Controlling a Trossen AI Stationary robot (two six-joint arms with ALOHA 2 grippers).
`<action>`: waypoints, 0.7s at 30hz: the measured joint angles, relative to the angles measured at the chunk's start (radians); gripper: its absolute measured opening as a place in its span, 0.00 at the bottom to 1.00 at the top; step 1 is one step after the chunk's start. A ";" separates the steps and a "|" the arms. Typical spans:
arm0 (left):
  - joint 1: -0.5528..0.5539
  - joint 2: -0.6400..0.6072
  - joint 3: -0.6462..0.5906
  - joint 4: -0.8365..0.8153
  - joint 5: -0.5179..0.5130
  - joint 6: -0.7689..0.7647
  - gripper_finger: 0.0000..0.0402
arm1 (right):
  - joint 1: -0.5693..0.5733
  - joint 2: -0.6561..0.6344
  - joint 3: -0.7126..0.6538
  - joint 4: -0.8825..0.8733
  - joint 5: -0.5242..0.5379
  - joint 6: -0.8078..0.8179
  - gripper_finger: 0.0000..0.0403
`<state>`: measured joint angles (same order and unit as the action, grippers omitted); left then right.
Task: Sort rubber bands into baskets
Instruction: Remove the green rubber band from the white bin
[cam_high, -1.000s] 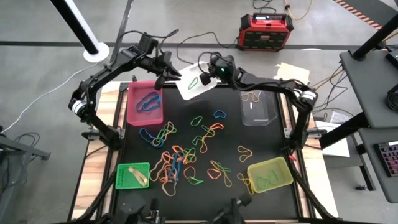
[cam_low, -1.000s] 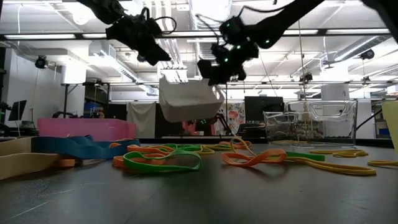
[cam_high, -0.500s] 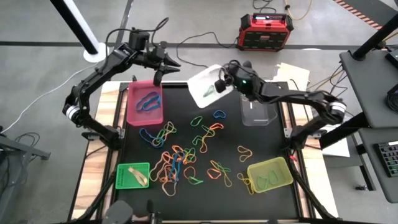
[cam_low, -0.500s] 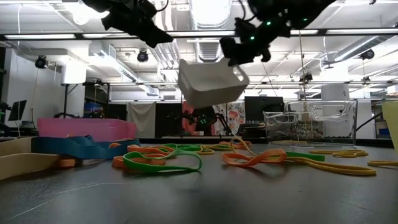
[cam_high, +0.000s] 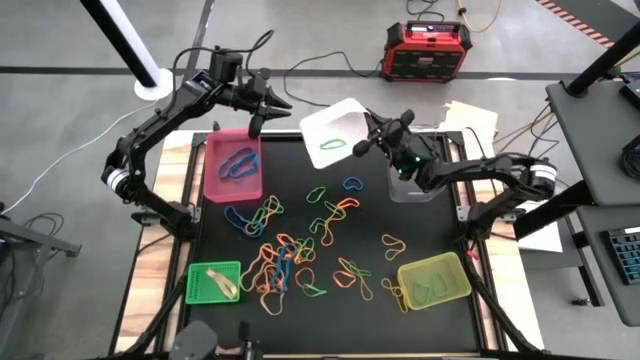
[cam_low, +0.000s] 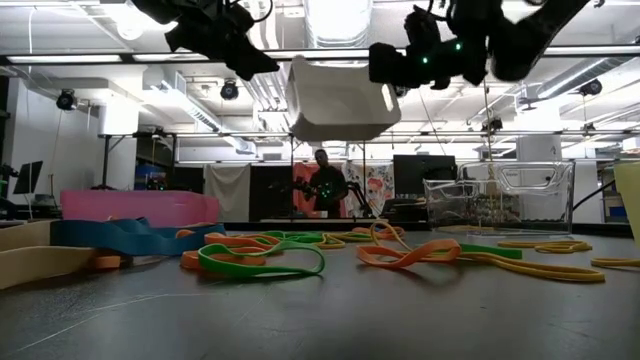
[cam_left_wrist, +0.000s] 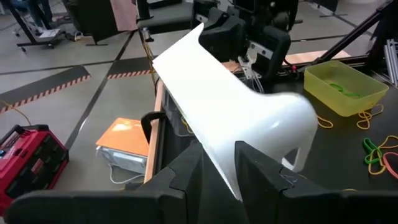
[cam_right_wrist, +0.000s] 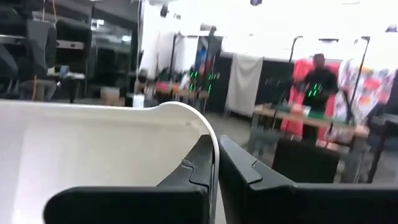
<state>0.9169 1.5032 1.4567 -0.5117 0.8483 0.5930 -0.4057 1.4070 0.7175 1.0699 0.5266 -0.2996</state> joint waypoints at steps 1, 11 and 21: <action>-0.001 0.000 0.000 0.000 0.000 0.000 0.19 | 0.000 0.020 -0.005 0.059 -0.002 -0.029 0.02; -0.007 0.000 -0.007 0.003 0.000 0.000 0.19 | 0.002 0.146 -0.008 0.471 -0.097 -0.208 0.02; -0.007 0.000 -0.012 0.006 0.001 0.004 0.19 | 0.001 0.097 0.015 0.502 -0.327 -0.262 0.02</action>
<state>0.9100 1.5036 1.4448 -0.5061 0.8490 0.5965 -0.4046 1.5041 0.7320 1.5722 0.2000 -0.5621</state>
